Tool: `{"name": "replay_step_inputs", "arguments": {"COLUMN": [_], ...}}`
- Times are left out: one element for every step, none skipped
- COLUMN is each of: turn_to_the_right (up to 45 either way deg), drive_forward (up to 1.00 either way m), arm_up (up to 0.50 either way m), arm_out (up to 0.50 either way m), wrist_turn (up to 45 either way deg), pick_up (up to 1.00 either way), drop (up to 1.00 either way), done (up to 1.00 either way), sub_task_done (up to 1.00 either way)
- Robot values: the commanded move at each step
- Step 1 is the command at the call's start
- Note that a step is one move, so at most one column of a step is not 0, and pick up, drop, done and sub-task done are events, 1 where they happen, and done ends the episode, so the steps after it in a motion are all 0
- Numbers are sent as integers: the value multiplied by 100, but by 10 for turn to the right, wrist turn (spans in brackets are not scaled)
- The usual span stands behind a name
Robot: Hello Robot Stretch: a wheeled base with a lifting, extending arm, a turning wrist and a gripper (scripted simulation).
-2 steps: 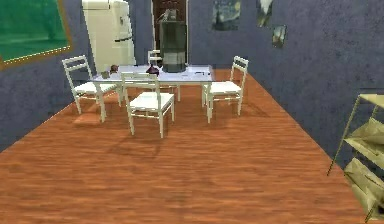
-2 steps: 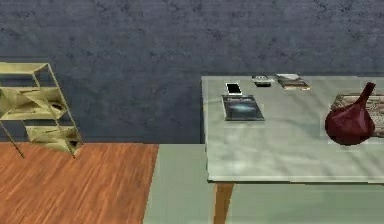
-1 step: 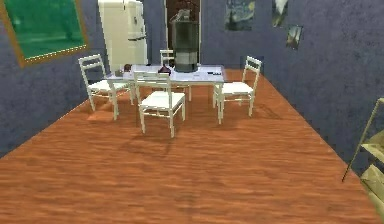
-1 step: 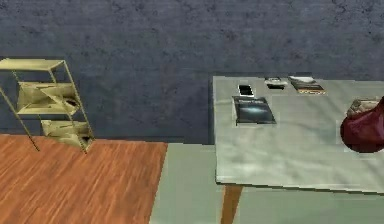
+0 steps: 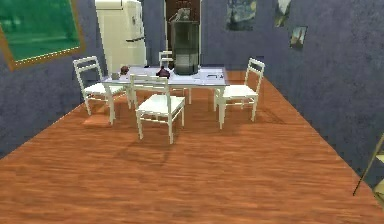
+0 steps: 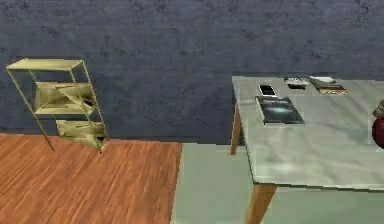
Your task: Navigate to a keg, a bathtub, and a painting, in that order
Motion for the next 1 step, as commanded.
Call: {"name": "replay_step_inputs", "arguments": {"turn_to_the_right": [450], "drive_forward": [0], "arm_up": [0], "arm_out": [0], "wrist_turn": [0], "pick_up": [0], "drop": [0], "done": [0], "sub_task_done": [0]}}
